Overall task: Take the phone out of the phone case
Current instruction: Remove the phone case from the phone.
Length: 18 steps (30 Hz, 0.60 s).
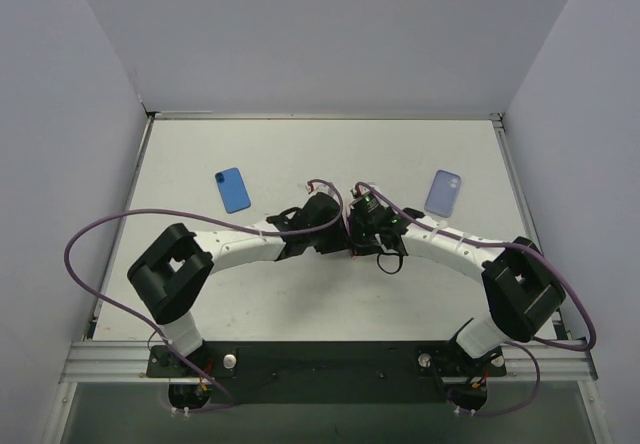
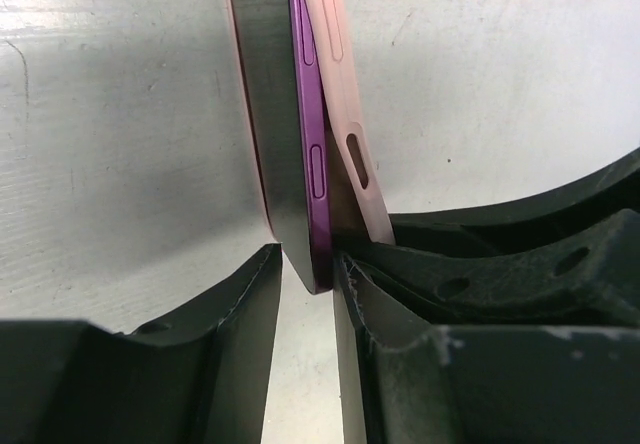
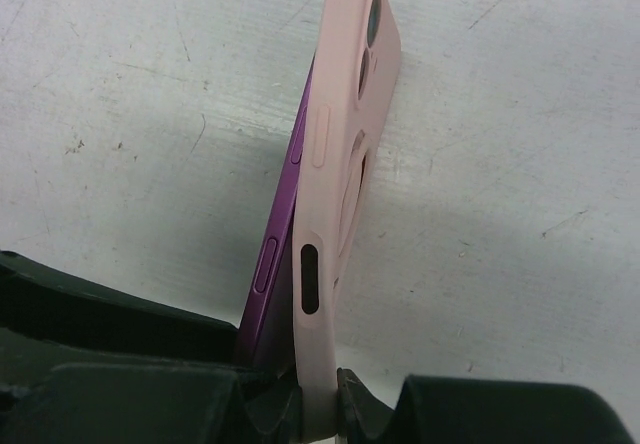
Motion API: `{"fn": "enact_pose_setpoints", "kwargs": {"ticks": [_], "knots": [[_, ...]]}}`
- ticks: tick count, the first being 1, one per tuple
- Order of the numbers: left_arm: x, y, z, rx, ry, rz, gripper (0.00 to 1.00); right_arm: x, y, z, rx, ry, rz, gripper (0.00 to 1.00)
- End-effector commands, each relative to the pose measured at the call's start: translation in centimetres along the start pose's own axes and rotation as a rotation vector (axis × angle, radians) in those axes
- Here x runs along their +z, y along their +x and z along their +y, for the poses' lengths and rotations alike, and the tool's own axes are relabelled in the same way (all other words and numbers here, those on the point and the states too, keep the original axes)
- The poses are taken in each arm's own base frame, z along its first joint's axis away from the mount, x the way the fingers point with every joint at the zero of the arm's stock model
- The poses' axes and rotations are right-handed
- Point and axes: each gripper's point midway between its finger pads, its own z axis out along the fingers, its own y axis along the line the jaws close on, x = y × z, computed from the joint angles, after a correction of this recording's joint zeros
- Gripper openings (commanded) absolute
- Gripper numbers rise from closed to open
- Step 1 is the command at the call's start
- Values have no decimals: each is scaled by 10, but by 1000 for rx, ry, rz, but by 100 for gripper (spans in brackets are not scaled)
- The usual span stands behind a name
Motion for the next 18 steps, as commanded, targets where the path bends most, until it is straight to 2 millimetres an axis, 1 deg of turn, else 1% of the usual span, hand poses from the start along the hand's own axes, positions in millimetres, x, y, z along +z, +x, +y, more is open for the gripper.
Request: {"fn": "enact_pose_setpoints", "kwargs": {"ticks": [1, 6, 9, 11, 13, 14, 18], "knots": [[17, -19, 79, 9, -387, -145, 37, -11, 11, 27, 4, -141, 37, 0], [14, -18, 92, -25, -450, -168, 34, -12, 13, 28, 19, -151, 40, 0], [18, -17, 99, -24, -478, -170, 33, -12, 15, 29, 32, -168, 42, 0], [20, -19, 99, -23, -487, -176, 30, -12, 14, 30, 46, -178, 42, 0], [23, -15, 102, -21, -492, -167, 30, -13, 13, 30, 50, -185, 38, 0], [26, -16, 99, -26, -472, -175, 30, -13, 14, 29, 54, -184, 40, 0], [30, -15, 97, -29, -445, -175, 28, -14, 13, 28, 64, -186, 35, 0]]}}
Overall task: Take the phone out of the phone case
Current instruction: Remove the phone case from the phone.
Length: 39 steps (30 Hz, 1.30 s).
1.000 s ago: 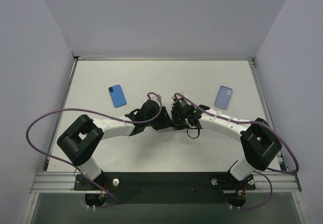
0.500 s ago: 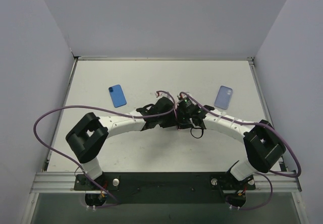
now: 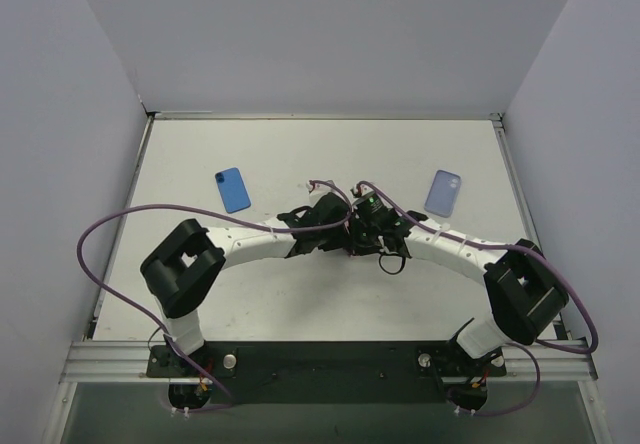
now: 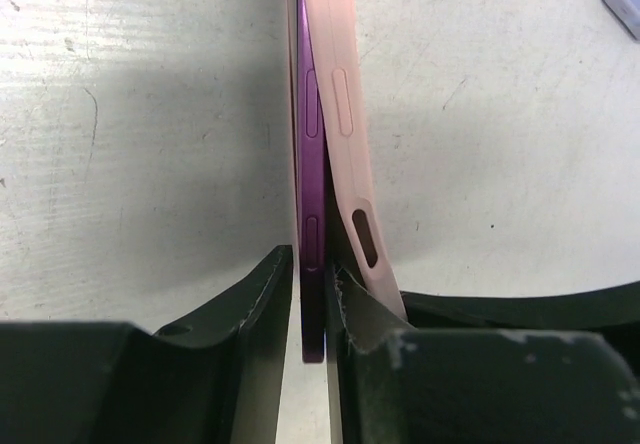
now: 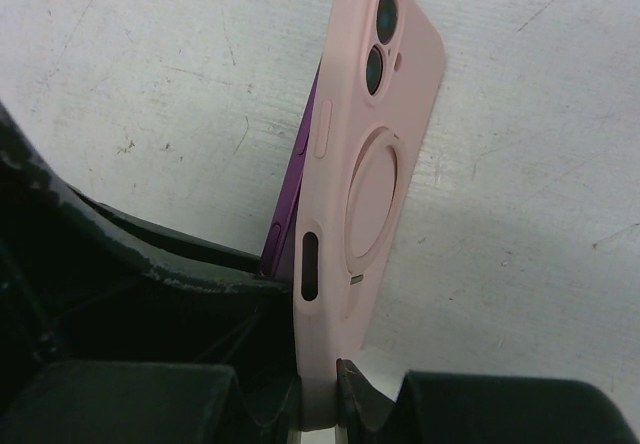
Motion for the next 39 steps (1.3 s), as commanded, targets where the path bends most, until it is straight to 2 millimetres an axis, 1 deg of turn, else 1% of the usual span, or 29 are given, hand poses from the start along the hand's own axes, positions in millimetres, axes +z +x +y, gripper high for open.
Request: {"fn": "enact_pose_setpoints", "kwargs": {"ticks": [1, 3, 5, 6, 7, 9, 14, 15, 16, 17, 18, 19, 22, 26, 29, 33, 37, 39], "knots": [[30, 0, 80, -33, -277, -86, 27, -14, 16, 18, 45, -98, 66, 0], [31, -2, 76, -28, -259, -89, 26, -13, 17, 17, 48, -92, 70, 0], [32, -1, 74, -26, -251, -85, 21, -13, 18, 14, 51, -79, 68, 0], [32, -1, 73, -25, -244, -85, 17, -12, 19, 12, 55, -67, 73, 0], [32, -1, 72, -26, -239, -80, 8, -12, 19, 10, 64, -57, 73, 0], [30, -1, 70, -28, -231, -77, 0, -12, 19, 2, 77, -18, 67, 0], [19, -4, 59, -26, -177, -65, 0, -15, 19, -19, 92, 80, 64, 0], [15, -7, 54, -29, -160, -67, 0, -17, 19, -26, 86, 117, 62, 0], [12, -6, 50, -32, -143, -51, 0, -19, 19, -26, 81, 117, 64, 0], [6, -9, 45, -39, -128, -50, 0, -21, 15, -33, 67, 151, 46, 0], [4, -9, 42, -50, -117, -49, 0, -24, 17, -37, 56, 176, 53, 0], [1, -9, 39, -58, -105, -41, 0, -25, 14, -42, 45, 202, 45, 0], [-12, -16, 26, -106, -52, -38, 0, -29, 11, -51, 14, 252, 39, 0], [-32, -31, 12, -165, 29, -53, 0, -27, 13, -50, -3, 254, 55, 0], [-41, -40, 8, -193, 67, -45, 0, -21, 19, -50, -12, 265, 73, 0], [-51, -55, 11, -252, 106, -39, 0, -17, 24, -51, -11, 270, 82, 0], [-59, -66, 13, -270, 125, -49, 0, -15, 27, -50, -27, 272, 87, 0], [-62, -70, 17, -267, 114, -68, 0, -15, 29, -45, -20, 239, 102, 0]]}}
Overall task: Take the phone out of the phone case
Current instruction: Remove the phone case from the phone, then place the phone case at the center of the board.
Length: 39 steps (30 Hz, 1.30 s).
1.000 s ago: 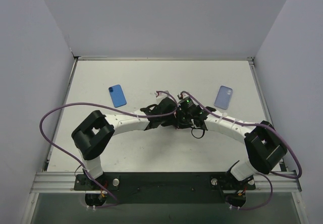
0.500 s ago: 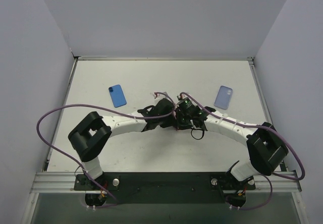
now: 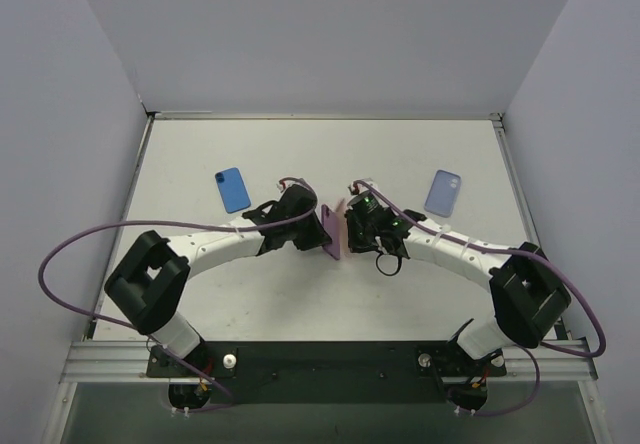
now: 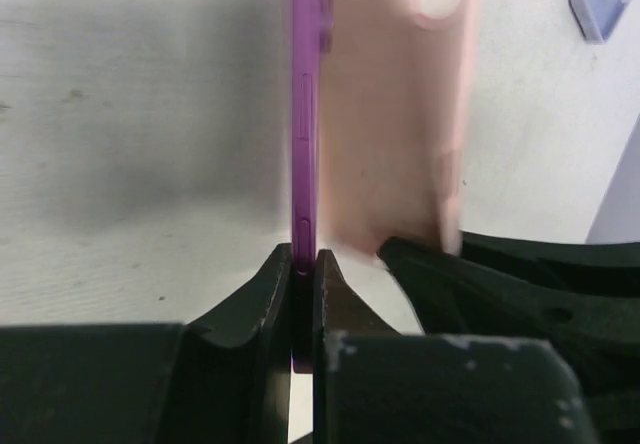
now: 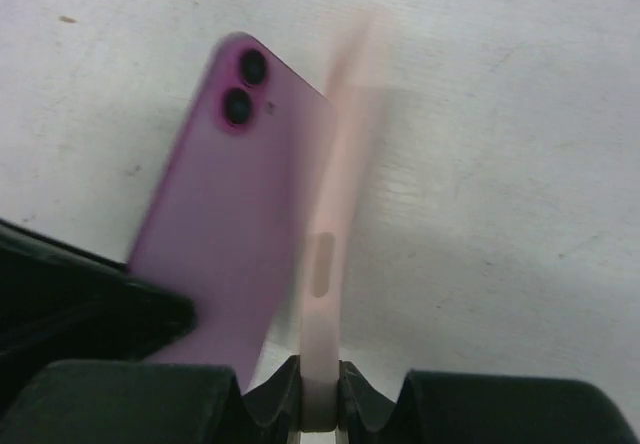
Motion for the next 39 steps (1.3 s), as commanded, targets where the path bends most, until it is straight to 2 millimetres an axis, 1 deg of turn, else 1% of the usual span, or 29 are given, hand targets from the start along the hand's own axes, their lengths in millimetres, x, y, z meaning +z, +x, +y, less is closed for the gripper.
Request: {"fn": "enact_pose_setpoints", "kwargs": {"ticks": [1, 5, 9, 10, 12, 13, 14, 16, 17, 18, 20, 21, 22, 23, 24, 25, 26, 27, 28, 29, 30, 31, 32, 34, 35, 36, 37, 38, 39], "knots": [[-33, -55, -12, -100, 51, -162, 0, -7, 41, -45, -8, 172, 152, 0], [-39, -61, -8, -112, 72, -159, 0, -14, 31, -36, 11, 135, 120, 0], [-48, -66, -11, -98, 97, -160, 0, -20, 20, -33, 31, 108, 90, 0], [-53, -65, -16, -91, 120, -152, 0, -22, 15, -35, 56, 97, 78, 0], [-58, -69, -18, -73, 140, -151, 0, -25, 8, -36, 92, 78, 63, 0], [-62, -71, -19, -66, 151, -156, 0, -29, 3, -32, 115, 37, 52, 0], [-64, -76, -19, -42, 165, -157, 0, -31, -3, -40, 156, 31, 44, 0], [-67, -81, -23, -17, 203, -167, 0, -36, -11, -41, 223, -13, 18, 0], [-66, -81, -18, -6, 222, -153, 0, -37, -16, -49, 278, -36, 14, 0], [-67, -87, -23, -1, 262, -176, 0, -38, -13, -51, 315, -50, 17, 0], [-67, -92, -26, 15, 319, -191, 0, -42, -22, -63, 400, -91, -13, 0], [-67, -100, -22, 13, 319, -205, 0, -42, -21, -68, 430, -97, -20, 0], [-61, -102, -17, 33, 310, -202, 0, -42, -17, -73, 469, -100, -29, 0], [-60, -103, -18, 43, 318, -186, 0, -43, -13, -74, 493, -125, -24, 0], [-60, -116, -14, 36, 316, -197, 0, -44, -14, -87, 540, -114, -41, 0], [-52, -117, -10, 35, 308, -181, 0, -46, -7, -91, 566, -116, -41, 0], [-49, -120, -7, 37, 315, -167, 0, -47, -4, -96, 588, -115, -45, 0], [-47, -127, -5, 30, 315, -175, 0, -48, -2, -104, 624, -114, -49, 0], [-38, -134, 6, 12, 298, -168, 0, -52, 0, -107, 641, -118, -66, 0], [-33, -136, 10, 3, 302, -153, 0, -50, 11, -110, 665, -113, -49, 0], [-29, -140, 12, -1, 304, -152, 0, -51, 18, -112, 681, -119, -41, 0], [-20, -145, 17, -6, 297, -143, 0, -54, 20, -121, 713, -108, -60, 0], [-17, -148, 18, -8, 298, -137, 0, -51, 33, -125, 728, -102, -43, 0], [-4, -151, 26, -18, 279, -123, 0, -53, 42, -132, 755, -88, -38, 0], [0, -154, 30, -23, 272, -120, 0, -53, 49, -132, 753, -83, -24, 0], [4, -153, 35, -33, 251, -108, 0, -54, 52, -133, 742, -73, -19, 13], [11, -153, 41, -32, 234, -98, 0, -58, 57, -144, 758, -19, -27, 24], [14, -154, 45, -37, 211, -96, 0, -61, 58, -146, 753, -2, -32, 33], [15, -155, 46, -35, 199, -98, 0, -64, 57, -149, 740, 20, -44, 51]]}}
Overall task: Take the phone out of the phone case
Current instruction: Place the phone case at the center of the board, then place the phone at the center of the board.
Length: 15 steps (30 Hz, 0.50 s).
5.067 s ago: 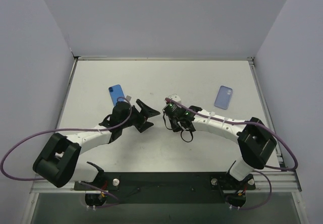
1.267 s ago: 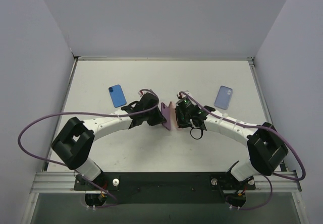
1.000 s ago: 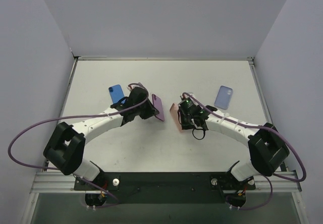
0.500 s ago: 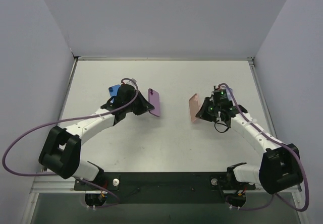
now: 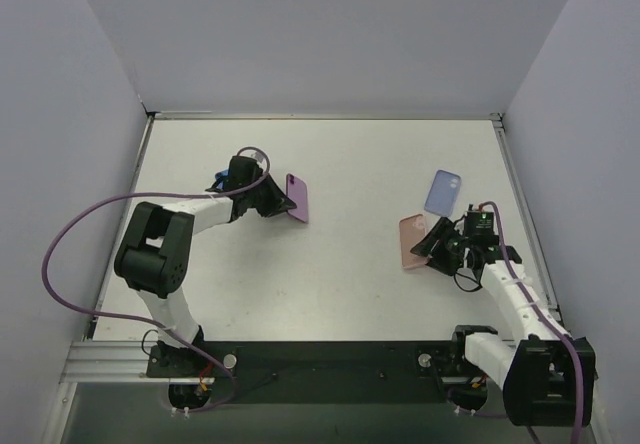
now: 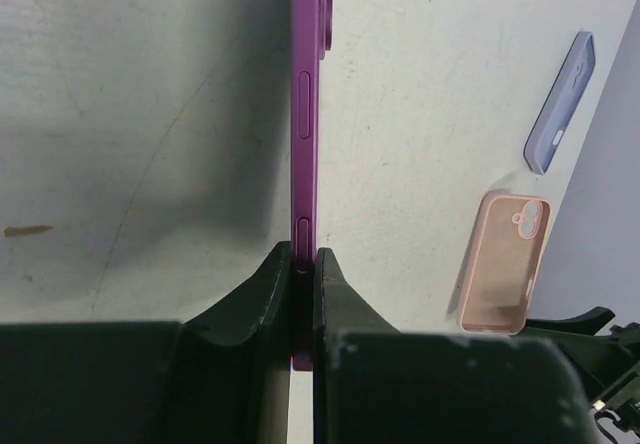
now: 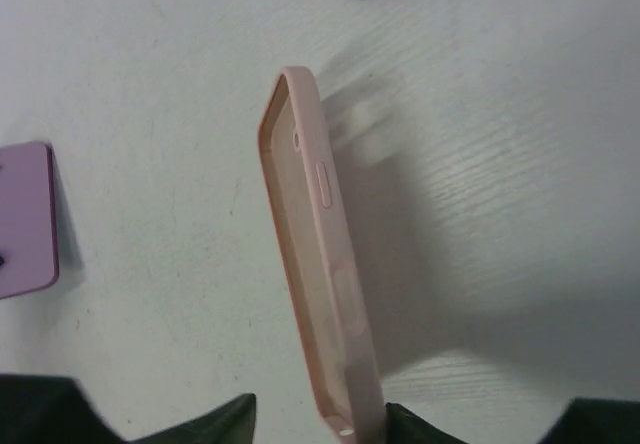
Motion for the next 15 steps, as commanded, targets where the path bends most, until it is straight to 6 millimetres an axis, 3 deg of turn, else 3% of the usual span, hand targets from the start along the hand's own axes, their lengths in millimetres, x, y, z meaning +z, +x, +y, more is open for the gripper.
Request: {"fn": "enact_pose_setpoints", "kwargs": {"ticks": [1, 2, 3, 5, 6, 7, 8, 10, 15], "knots": [[4, -28, -31, 80, 85, -46, 0, -18, -3, -9, -30, 54, -43, 58], [5, -29, -28, 75, 60, -42, 0, -21, -8, -15, -34, 89, -74, 65], [6, -30, -24, 69, 35, -42, 16, -27, -16, -11, -42, 93, -102, 72], [5, -28, -17, 65, -14, -26, 33, -36, -23, -15, -47, 132, -141, 80], [3, -27, -20, 74, -10, -27, 38, -40, -24, -16, -46, 146, -147, 80], [-2, -31, -22, 90, -17, -47, 53, -48, -32, -11, -55, 145, -185, 80], [-6, -31, -24, 103, -22, -49, 62, -52, -36, -10, -59, 151, -201, 87], [-17, -36, -33, 132, -12, -73, 76, -62, -46, -6, -72, 168, -234, 87], [-44, -41, -44, 179, -30, -105, 86, -71, -52, -2, -71, 182, -247, 87]]}}
